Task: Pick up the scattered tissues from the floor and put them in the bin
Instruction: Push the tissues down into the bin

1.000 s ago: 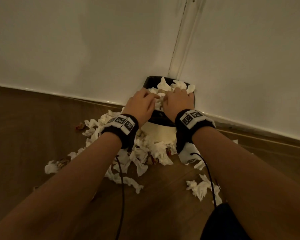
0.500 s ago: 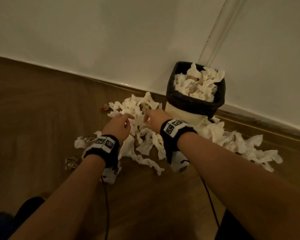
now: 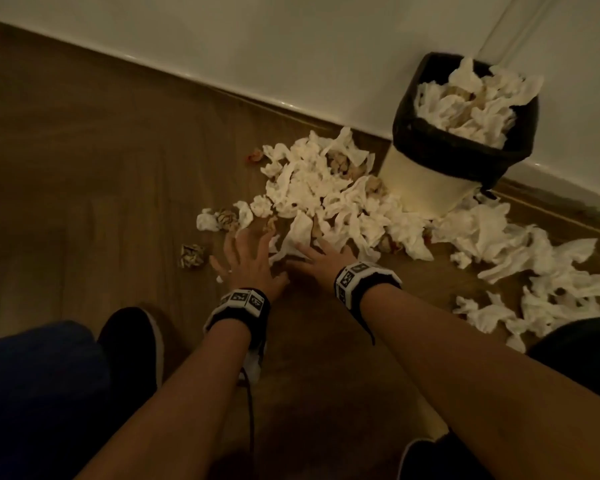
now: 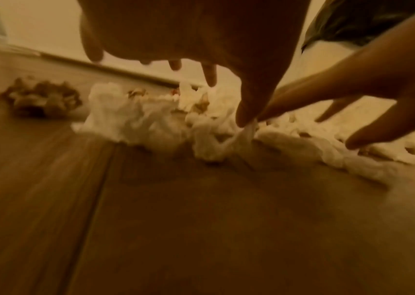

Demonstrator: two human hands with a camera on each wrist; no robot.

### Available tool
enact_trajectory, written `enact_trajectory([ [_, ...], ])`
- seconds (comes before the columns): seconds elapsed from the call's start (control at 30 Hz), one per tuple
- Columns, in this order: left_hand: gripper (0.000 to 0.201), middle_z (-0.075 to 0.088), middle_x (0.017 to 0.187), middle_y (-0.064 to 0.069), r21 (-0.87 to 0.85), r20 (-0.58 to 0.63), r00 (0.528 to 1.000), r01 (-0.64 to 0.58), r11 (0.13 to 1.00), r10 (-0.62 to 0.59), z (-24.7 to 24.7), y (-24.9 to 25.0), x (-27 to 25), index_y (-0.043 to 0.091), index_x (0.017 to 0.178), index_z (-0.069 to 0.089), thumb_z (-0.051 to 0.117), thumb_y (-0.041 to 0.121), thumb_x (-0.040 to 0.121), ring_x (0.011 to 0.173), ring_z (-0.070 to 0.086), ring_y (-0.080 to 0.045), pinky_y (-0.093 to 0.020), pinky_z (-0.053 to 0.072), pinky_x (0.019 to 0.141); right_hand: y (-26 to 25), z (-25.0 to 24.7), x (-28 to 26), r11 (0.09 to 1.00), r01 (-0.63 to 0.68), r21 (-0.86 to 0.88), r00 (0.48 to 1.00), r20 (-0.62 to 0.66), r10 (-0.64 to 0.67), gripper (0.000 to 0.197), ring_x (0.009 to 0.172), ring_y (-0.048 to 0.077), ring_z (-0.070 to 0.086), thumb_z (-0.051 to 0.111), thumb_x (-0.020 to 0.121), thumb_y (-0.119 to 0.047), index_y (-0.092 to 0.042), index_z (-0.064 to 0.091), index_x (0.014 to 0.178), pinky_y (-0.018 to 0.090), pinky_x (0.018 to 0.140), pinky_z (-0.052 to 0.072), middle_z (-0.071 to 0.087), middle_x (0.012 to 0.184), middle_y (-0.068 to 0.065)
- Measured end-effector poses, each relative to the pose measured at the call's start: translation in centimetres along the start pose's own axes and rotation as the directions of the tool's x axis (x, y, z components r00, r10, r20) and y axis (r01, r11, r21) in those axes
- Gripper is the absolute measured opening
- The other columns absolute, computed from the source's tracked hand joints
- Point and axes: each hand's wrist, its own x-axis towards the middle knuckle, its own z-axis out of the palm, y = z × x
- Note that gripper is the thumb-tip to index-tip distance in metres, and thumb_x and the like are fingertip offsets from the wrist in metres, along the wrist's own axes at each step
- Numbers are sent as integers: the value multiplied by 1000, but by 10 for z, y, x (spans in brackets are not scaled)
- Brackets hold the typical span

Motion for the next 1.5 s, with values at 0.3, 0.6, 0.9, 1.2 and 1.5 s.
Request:
enact_trajectory([
  [0.3,83,-21,151,8,-59,135,984,122,991,-113,20,-18,-14,62,134,6,59,70,70,139,-15,-42,-74,6,101,2,3,6,998,-55,-24,997,55,56,71,142,33,7,47,94,-12,-40,8,147,54,106,34,-7,157,-6],
  [0.6,47,24,144,-5,-23,-23,999,-25,999,25,32,-10,-13,35,136,32,48,33,92,119,35,-31,-42,34,97,3,13,-8,994,-81,71,996,-27,83,39,129,33,35,42,95,-2,-2,45,134,39,105,37,35,138,16],
  [0.9,67,31,126,-5,-28,116,945,-305,952,306,36,-8,-7,47,137,29,42,3,89,108,41,-24,-33,46,83,14,7,-6,734,-250,632,940,-24,340,32,111,22,58,52,88,2,-12,67,112,25,90,48,62,121,5],
  [1.2,16,42,116,-9,-171,39,968,-238,956,248,26,2,4,8,103,56,45,7,91,98,49,-25,-32,45,77,20,13,-10,317,-338,886,806,99,583,29,113,30,55,43,97,-17,-6,62,115,34,89,44,57,125,13],
  [1.5,33,52,77,-4,-138,15,982,-185,973,189,12,12,22,13,73,50,49,40,93,72,56,-19,-27,38,58,29,13,-4,246,-321,915,696,52,716,33,113,32,53,36,99,-18,-6,53,124,40,92,42,53,128,18],
])
